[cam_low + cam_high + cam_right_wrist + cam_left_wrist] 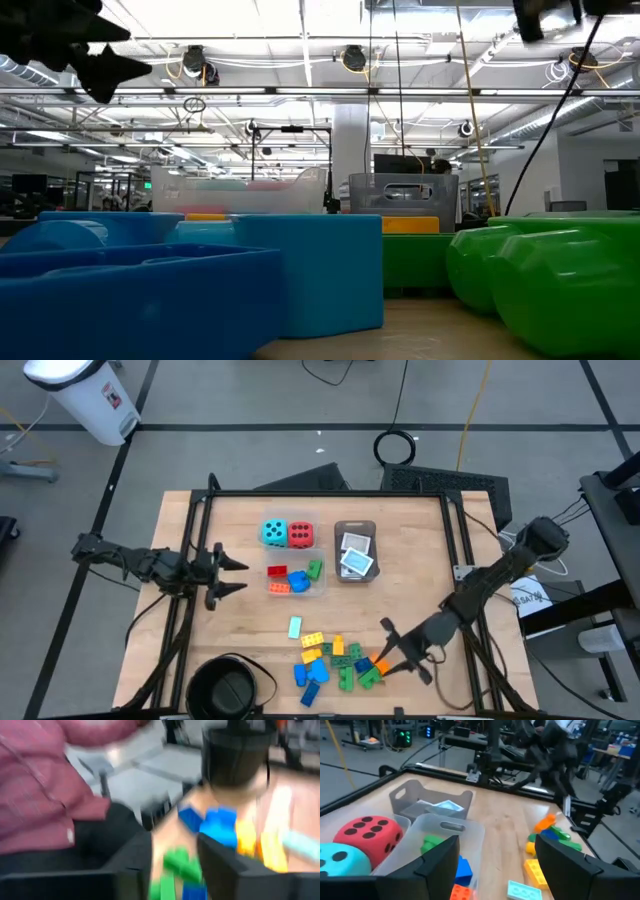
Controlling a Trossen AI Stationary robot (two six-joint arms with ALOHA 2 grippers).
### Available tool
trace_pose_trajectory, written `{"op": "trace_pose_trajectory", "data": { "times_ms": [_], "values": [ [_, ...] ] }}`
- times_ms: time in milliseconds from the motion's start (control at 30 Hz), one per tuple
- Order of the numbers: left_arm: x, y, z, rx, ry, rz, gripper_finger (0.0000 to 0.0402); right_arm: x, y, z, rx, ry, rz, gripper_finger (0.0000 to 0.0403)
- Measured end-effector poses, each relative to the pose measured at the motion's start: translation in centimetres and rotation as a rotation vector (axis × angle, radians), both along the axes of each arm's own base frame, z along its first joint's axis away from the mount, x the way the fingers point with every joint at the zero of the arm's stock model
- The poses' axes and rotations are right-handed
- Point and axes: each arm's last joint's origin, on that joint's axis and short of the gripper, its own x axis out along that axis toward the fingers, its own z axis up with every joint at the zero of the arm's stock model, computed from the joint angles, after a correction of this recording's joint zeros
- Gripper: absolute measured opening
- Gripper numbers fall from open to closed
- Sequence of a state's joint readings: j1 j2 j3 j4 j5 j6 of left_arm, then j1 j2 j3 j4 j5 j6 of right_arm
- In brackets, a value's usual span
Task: Pick & Place Toys
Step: Put the orange game piece into the bottom transparent bin
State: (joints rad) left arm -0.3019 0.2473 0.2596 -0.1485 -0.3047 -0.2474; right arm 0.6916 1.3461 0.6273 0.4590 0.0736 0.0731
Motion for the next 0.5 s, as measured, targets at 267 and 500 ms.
{"op": "trace_pose_trajectory", "data": {
  "times_ms": [267,500],
  "values": [
    [0.0,0.0,0.0,0.008,0.004,0.01,0.0261,-1.1,2.2,-4.5,-0.15,0.169,-0.059,0.0253],
    [0.0,0.0,0.0,0.01,0.004,0.01,0.0268,-1.3,2.0,-5.6,-0.205,0.23,-0.111,0.0238]
  ]
}}
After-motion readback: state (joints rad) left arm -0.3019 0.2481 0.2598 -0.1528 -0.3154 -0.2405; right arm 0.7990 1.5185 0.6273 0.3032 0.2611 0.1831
